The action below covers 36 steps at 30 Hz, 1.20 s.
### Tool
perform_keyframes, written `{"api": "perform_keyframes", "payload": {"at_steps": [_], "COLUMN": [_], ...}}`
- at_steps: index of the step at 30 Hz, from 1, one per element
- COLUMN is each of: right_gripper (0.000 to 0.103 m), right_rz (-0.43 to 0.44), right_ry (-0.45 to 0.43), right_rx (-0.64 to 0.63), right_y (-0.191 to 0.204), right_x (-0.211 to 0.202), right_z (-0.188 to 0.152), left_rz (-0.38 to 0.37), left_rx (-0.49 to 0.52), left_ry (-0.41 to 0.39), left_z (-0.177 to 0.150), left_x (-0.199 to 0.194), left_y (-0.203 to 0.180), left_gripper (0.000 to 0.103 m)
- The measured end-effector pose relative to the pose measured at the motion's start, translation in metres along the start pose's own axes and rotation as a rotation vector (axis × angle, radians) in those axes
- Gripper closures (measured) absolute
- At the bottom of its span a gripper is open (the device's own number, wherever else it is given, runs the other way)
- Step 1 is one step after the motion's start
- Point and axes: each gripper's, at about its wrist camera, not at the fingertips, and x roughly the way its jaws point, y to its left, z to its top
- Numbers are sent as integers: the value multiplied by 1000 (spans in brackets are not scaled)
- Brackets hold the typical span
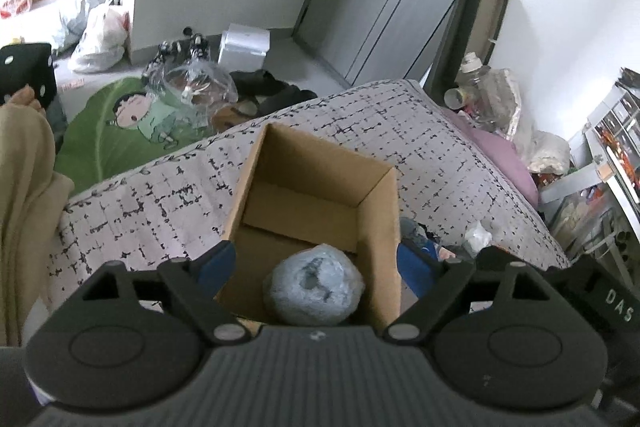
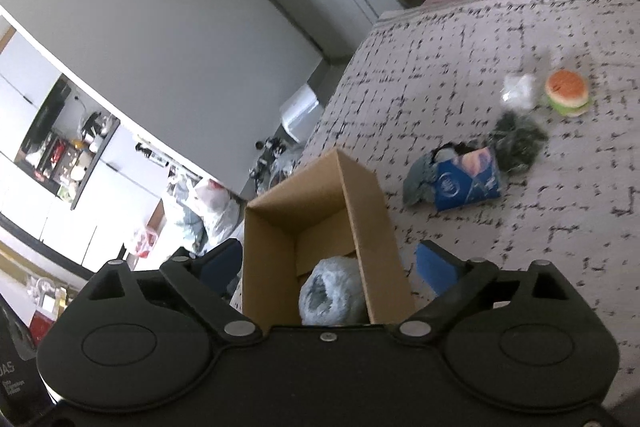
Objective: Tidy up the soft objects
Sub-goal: 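Withdraw both tools from the box toward the blue tissue pack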
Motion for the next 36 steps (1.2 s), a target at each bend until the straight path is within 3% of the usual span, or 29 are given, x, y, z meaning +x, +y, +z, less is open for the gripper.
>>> {"api": "perform_keyframes", "payload": {"at_steps": [7,36], "right_gripper": [0,0], "right_rz": [-17,-80], "right_ry": [-43,-200], "right_rx": [-7,-60], "right_y": [-9,-49], "right_x": [-26,-108], "right_z": [6,23], "left_rz": [-3,6], "left_rx": [27,163], "left_ry": [-30,-78], "left_z": [-3,-30], "left_x": [-17,-50], "left_y": [-16,-89], "left_gripper": [16,16]}}
